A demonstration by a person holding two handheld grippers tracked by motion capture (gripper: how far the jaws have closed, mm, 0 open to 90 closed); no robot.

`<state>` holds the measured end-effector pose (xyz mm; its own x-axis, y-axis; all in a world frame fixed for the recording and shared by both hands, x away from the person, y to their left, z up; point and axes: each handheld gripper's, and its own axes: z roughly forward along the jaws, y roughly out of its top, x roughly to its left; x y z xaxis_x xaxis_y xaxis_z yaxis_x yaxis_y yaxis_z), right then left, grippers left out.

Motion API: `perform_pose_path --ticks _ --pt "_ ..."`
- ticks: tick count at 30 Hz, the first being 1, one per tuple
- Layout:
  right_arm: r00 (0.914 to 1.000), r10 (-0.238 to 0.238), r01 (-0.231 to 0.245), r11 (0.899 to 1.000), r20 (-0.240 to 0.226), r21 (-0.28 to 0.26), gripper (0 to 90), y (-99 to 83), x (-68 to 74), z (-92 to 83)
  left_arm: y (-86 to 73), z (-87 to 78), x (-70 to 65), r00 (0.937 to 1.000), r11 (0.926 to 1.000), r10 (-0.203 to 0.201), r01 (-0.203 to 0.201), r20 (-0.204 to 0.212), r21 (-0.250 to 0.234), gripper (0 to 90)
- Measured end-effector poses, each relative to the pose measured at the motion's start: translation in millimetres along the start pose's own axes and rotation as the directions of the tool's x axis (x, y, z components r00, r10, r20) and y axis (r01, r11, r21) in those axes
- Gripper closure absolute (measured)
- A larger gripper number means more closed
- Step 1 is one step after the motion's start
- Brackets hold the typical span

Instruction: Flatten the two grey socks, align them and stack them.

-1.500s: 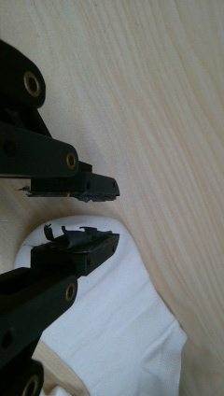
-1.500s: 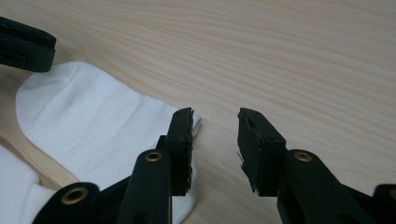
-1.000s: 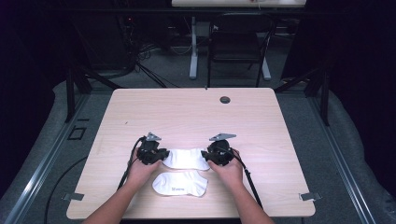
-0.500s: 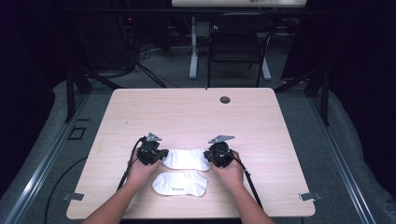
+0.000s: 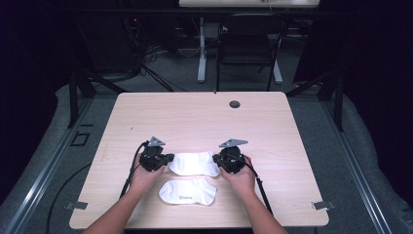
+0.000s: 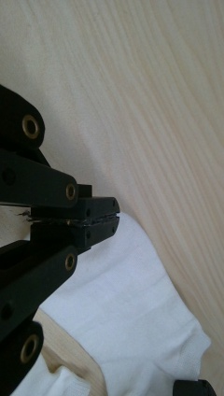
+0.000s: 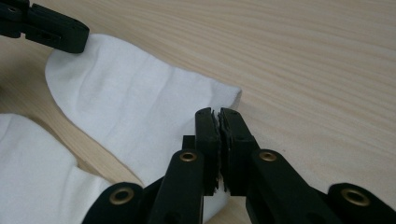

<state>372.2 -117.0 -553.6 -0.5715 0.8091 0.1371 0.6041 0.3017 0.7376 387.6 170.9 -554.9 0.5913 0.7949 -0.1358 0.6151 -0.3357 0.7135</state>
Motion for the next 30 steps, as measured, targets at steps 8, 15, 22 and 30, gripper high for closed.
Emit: perform_pose_path --ticks 8,15,22,30 --pt "0.9999 -0.011 0.011 1.0 -0.009 -0.024 86.7 3.7 3.4 -8.2 3.9 -12.7 -2.2 0.9998 0.9995 0.022 -0.022 0.002 -0.022 89.7" --pt "0.9988 -0.046 0.044 0.997 -0.02 -0.059 86.8 8.0 11.8 -23.4 5.1 -26.4 -5.9 0.9989 0.9983 0.043 -0.042 0.018 -0.04 89.7" --pt "0.997 -0.076 0.074 0.994 -0.015 -0.08 86.7 7.7 22.9 -38.4 1.3 -41.7 -12.1 0.9981 0.9972 0.051 -0.049 0.033 -0.056 89.7" --pt "0.9922 -0.121 0.118 0.989 -0.031 -0.084 86.8 1.0 38.5 -54.1 -8.9 -59.4 -23.6 0.9962 0.9952 0.071 -0.068 0.049 -0.071 89.7"
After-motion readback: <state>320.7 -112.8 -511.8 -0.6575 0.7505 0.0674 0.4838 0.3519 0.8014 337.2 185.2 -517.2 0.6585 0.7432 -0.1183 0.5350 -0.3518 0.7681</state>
